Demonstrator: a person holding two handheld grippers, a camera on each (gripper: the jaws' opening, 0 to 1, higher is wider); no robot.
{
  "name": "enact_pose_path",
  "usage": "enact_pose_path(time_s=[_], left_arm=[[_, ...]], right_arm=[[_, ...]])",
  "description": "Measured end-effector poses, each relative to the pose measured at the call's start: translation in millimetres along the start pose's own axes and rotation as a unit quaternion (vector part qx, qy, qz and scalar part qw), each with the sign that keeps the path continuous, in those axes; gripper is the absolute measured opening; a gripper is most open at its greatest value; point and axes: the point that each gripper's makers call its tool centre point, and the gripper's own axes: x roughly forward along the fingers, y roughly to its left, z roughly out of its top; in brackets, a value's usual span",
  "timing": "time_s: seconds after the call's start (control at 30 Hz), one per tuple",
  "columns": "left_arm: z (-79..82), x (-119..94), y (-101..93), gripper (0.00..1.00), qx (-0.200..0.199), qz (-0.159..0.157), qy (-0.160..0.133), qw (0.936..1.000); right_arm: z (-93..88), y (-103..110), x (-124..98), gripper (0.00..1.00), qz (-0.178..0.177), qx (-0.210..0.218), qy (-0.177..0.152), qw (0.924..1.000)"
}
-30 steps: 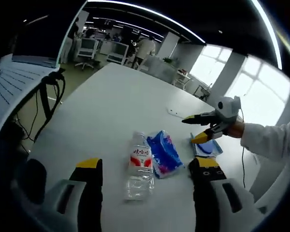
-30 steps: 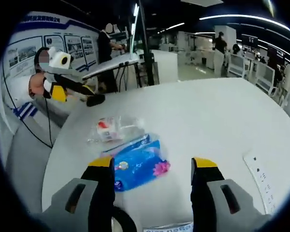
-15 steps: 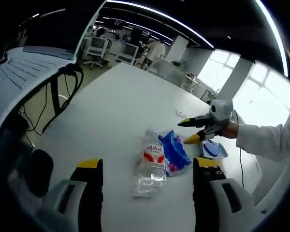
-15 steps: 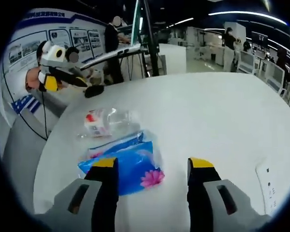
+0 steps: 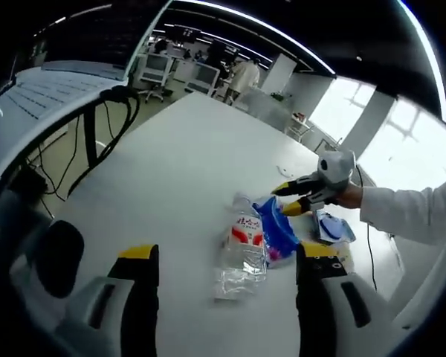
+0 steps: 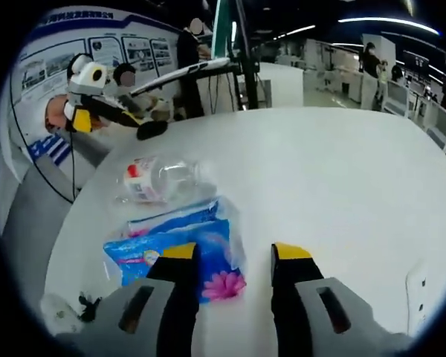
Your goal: Arrange the tabletop items into an orderly group along one side of the table until the central work area is clear of visible clutter.
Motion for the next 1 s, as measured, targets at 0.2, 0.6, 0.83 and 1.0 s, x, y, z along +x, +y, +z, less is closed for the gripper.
enact_pose_path(time_s=[0.2, 0.6, 0.83, 1.0], left_arm=[[-1.7, 3.5, 0.0, 0.76, -0.002, 0.000, 0.002, 1.0000], [-3.9, 6.4, -2.6, 0.76, 0.002, -0.003, 0.008, 1.0000], [-3.4, 8.7, -8.2, 0.75, 0.007, -0.009, 0.010, 0.9999], [-1.6, 10.3, -12.5, 0.75, 0.010, -0.013, 0.009, 0.9998]], right_arm=[[-3.6, 3.1, 2.9, 0.23, 0.005, -0.009, 0.006, 0.9999], [-10.9, 2.8, 0.2, 0.00, 0.011, -0.032, 0.017, 0.9993], [-14.8, 7.4, -6.2, 0.00, 0.018, -0.029, 0.020, 0.9992], [-16.0, 11.2, -11.9, 0.00, 0.021, -0.029, 0.017, 0.9992]])
